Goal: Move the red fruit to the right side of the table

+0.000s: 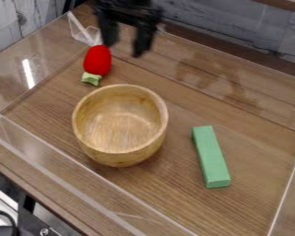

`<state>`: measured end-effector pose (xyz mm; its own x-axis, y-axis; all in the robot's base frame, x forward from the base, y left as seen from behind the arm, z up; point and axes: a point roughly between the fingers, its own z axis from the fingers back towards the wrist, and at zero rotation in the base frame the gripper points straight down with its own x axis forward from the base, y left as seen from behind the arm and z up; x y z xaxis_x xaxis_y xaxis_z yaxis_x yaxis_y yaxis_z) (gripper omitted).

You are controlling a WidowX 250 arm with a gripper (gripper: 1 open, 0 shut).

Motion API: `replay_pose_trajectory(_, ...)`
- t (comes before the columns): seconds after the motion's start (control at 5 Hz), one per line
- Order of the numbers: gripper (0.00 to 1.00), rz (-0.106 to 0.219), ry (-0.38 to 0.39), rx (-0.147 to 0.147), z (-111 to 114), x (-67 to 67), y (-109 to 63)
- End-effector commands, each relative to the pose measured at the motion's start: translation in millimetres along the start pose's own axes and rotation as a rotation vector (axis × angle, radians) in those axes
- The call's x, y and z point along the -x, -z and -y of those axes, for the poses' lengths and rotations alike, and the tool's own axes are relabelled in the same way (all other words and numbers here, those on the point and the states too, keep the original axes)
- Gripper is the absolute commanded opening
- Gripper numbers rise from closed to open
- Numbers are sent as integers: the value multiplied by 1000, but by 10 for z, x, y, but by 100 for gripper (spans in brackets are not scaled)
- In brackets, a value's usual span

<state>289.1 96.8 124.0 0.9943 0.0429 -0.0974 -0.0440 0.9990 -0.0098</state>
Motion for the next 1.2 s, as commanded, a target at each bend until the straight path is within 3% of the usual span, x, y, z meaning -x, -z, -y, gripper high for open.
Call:
replay_pose_trajectory(0.0,100,57,99,-21,-328,-89,-120)
replay_pose_trajectory(0.4,100,67,67,-9,-597,-289,101)
replay_pose_trajectory(0.8,100,86,76,1,-624,-520,210)
replay_pose_trajectory(1.0,100,91,140,11,-518,-585,283)
